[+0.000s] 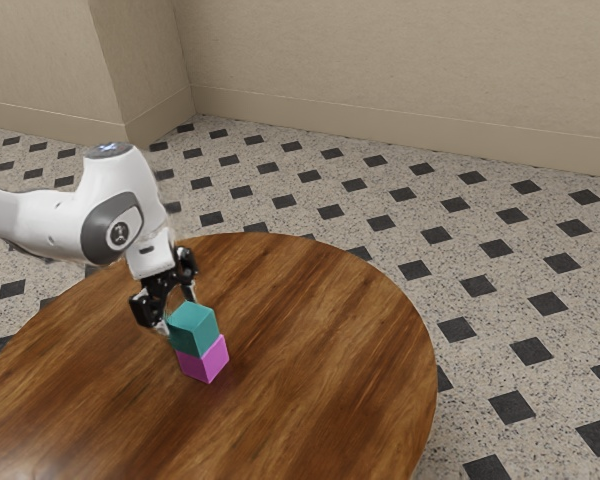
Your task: Pick up the blue block with one arm, and put the blue block on the pink block with one arm
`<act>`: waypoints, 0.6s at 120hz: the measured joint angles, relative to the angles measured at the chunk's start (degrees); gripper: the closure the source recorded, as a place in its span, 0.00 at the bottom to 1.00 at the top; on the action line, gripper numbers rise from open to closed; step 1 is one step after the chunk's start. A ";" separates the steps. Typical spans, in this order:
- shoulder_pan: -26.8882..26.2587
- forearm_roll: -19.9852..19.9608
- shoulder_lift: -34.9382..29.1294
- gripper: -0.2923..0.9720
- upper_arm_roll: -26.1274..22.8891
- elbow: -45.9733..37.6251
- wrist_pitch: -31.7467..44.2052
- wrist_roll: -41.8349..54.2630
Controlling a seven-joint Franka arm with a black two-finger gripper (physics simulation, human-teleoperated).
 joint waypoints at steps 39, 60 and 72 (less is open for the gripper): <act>-0.77 1.17 -15.28 0.25 -0.23 26.73 -30.47 -8.76; -1.21 5.92 -7.78 0.24 -0.79 33.93 -39.62 -24.45; -1.35 6.61 -6.89 0.24 -1.26 34.11 -41.80 -31.55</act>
